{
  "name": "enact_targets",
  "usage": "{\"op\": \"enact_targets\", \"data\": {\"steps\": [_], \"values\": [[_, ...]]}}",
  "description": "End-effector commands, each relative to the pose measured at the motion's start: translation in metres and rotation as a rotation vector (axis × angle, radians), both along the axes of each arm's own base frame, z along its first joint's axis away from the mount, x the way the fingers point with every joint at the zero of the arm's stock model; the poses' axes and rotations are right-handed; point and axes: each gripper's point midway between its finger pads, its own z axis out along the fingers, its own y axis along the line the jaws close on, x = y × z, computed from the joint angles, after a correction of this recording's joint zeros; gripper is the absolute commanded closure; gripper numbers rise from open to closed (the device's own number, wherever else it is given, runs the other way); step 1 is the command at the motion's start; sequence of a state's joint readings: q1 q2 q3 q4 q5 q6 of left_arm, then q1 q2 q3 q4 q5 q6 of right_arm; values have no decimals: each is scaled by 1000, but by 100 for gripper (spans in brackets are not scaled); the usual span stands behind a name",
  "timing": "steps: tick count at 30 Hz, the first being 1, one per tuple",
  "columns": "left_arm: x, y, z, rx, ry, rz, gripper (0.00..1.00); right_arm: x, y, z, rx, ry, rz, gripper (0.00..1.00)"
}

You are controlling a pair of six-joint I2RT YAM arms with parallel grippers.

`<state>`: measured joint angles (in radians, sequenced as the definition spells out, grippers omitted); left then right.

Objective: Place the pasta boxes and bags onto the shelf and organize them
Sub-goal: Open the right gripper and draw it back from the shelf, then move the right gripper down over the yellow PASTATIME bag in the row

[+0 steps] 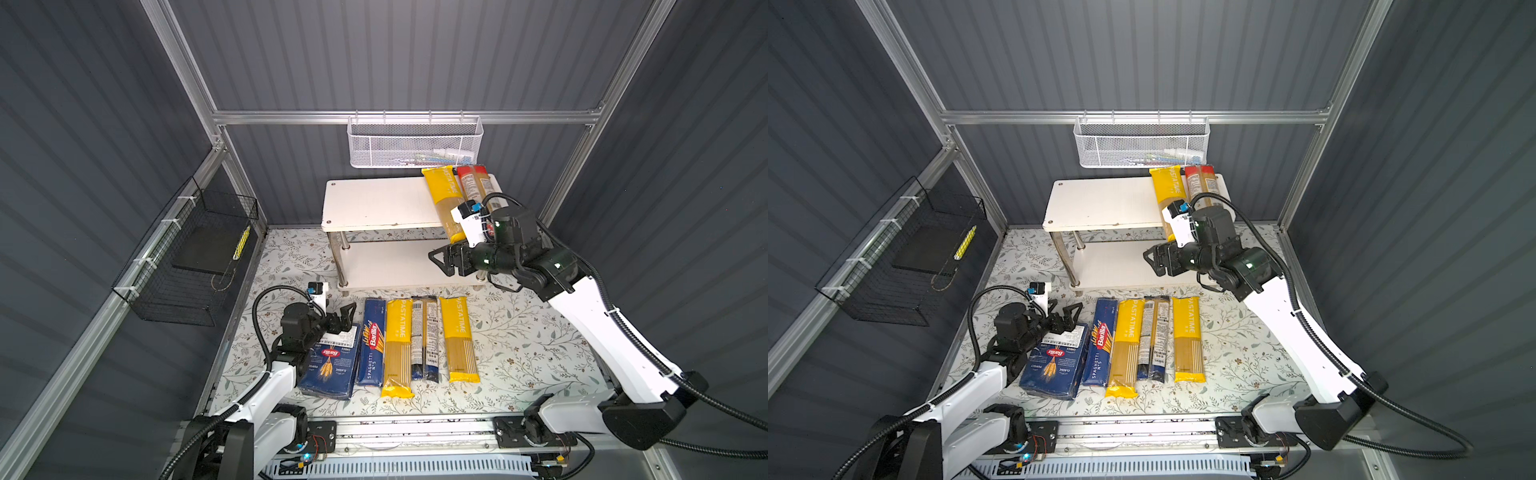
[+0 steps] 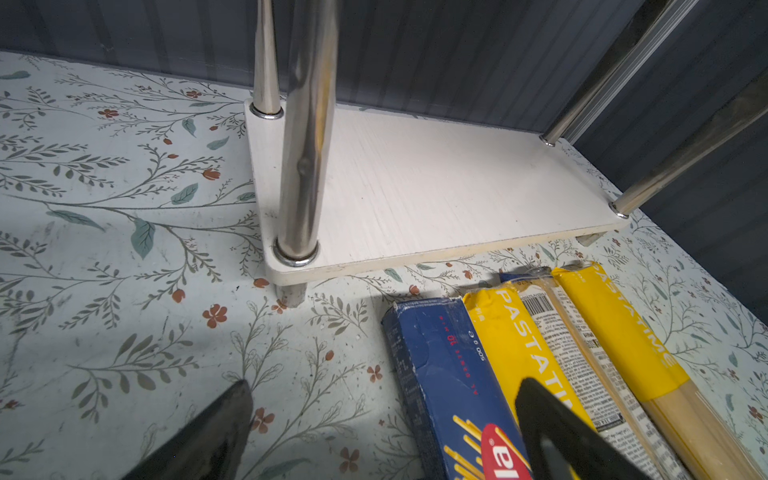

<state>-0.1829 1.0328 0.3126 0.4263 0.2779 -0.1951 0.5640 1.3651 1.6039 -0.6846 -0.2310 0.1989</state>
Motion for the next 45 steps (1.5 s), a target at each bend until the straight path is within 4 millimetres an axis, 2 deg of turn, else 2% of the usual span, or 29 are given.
{"op": "enact_targets", "data": {"steps": [1,10,16,20,27,28,33,36,39,45], "values": [[3,-2,7,0,-20,-9,0,7,0,10,-17,-43,-5,14],[2,-3,7,-3,-19,-9,0,-7,-8,3,-4,-30,-7,9],[2,-3,7,-5,-21,-10,0,-35,-6,8,72,1,62,1],[2,-2,7,-4,-21,-8,0,-57,-9,11,109,19,97,1],[2,-3,8,-4,-22,-12,1,-71,-22,-12,69,80,76,1],[1,-2,8,-3,-23,-10,1,-77,-26,-8,74,68,78,1],[0,-2,9,-3,-26,-9,0,-79,-47,-29,19,66,-18,1],[0,-1,9,0,-25,-4,0,-69,-81,-49,-45,54,-214,1],[1,-2,8,-3,-22,-6,0,-69,-102,-64,-74,44,-319,1],[2,-8,8,-8,-10,-39,1,-67,-118,-108,-89,99,-440,1]]}}
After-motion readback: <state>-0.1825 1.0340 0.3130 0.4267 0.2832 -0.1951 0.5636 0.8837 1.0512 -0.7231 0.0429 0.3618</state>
